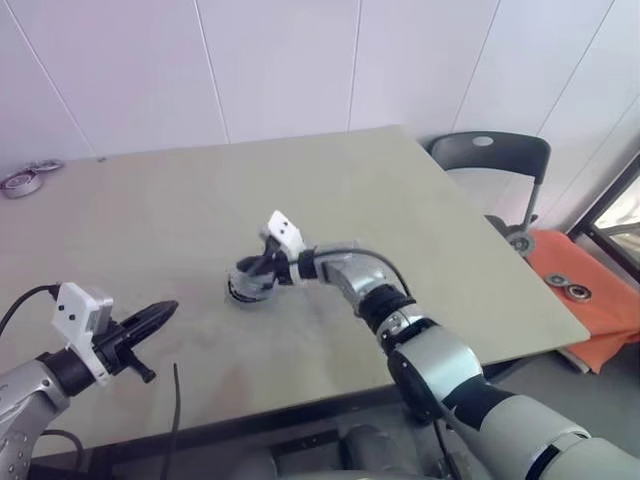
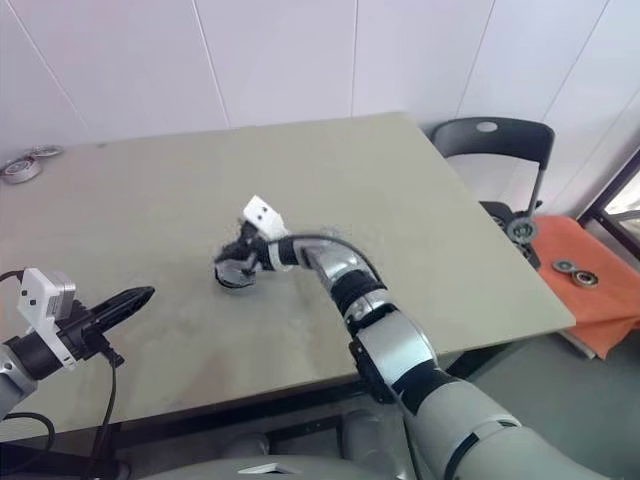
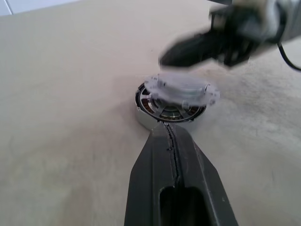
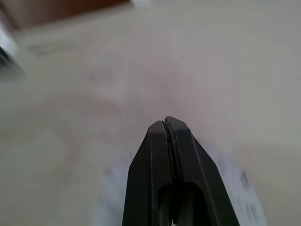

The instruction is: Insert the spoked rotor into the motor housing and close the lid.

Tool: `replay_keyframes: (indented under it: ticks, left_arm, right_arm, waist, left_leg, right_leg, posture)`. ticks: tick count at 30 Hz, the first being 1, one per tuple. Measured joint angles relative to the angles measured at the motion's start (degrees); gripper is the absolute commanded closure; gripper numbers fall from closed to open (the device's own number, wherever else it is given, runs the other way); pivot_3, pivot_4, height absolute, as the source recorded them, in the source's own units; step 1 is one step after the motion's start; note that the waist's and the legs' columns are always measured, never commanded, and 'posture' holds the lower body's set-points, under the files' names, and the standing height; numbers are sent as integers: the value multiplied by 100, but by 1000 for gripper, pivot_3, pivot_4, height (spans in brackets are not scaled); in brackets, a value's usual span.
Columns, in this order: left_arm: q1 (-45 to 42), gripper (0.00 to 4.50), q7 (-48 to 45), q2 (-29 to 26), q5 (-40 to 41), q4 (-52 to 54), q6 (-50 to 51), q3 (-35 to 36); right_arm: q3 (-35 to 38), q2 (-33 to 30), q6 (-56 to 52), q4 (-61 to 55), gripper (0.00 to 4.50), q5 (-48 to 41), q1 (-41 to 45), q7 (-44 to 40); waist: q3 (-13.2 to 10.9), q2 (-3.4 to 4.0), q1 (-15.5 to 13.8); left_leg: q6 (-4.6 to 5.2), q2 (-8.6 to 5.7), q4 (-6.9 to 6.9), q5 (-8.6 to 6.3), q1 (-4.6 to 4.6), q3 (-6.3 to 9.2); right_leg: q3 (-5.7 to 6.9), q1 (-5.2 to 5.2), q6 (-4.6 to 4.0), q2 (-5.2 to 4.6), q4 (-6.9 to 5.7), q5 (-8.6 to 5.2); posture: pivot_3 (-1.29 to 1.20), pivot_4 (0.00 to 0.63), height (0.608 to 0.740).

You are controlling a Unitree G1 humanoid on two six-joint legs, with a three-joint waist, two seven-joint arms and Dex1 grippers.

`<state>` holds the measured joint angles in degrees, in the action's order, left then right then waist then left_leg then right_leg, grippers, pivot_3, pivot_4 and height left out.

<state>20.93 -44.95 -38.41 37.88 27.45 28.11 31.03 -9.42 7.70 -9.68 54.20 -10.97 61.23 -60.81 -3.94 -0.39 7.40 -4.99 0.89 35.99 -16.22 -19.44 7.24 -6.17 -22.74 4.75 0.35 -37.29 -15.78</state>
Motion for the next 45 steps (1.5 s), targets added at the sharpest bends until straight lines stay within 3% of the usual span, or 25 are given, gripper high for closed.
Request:
replay_keyframes:
  ticks: [3,6,14,18,25,35,45]
  left_arm:
    - [-199,4500,-8,-7,-2,-54,-6,-40]
    - [-330,4500,-38,-16,-13,-155,-6,-107]
    - [-507,4500,-122,-64,-96,-283,-8,-129]
    - [-351,4500,-248,-195,-151,-275,-62,-79]
    - [-405,4500,-600,-716,-701,-1031,-678,148]
    - [-943,4500,-679,-591,-993,-1394,-993,-484]
    - [-1173,4500,-691,-577,-1023,-1552,-1010,-667]
  right_arm:
    - [107,-6,-231,-719,4480,-348,424,-678]
    - [81,-67,-27,-745,4480,-280,462,-832]
    - [-351,-826,2978,566,4480,1189,-90,641]
    - [-224,-930,3756,726,4480,1170,-145,497]
    - [-228,-916,3758,1097,4480,1244,-95,-48]
    - [-379,-1134,3812,1525,4480,1998,-52,1139]
    - [-762,-1272,3868,1767,4480,2773,-307,2197]
  waist:
    - [2,-2,-12]
    - [4,-6,-46]
    - [14,-21,16]
    - [14,-22,23]
    - [0,1,-20]
    - [8,-12,-11]
    - [17,-27,-14]
  left_leg:
    - [0,0,-7,0,1,13]
    - [-1,-2,1,0,-1,17]
    - [-1,-3,-3,0,-4,5]
    - [0,1,-26,0,3,5]
    - [0,-2,-6,0,6,7]
    - [0,-3,-3,0,4,7]
    - [0,-4,2,0,4,7]
  right_leg:
    - [13,4,2,0,3,0]
    - [16,10,3,-2,8,-4]
    - [5,1,-13,-3,8,8]
    - [4,-5,-13,-1,4,11]
    - [7,8,-18,-1,5,7]
    - [5,6,-15,-3,-1,11]
    - [4,8,-16,-3,-3,11]
  posture:
    - [0,0,740]
    - [0,0,740]
    - [0,0,740]
    - [0,0,740]
    - [0,0,740]
    - [0,0,740]
    - [0,0,740]
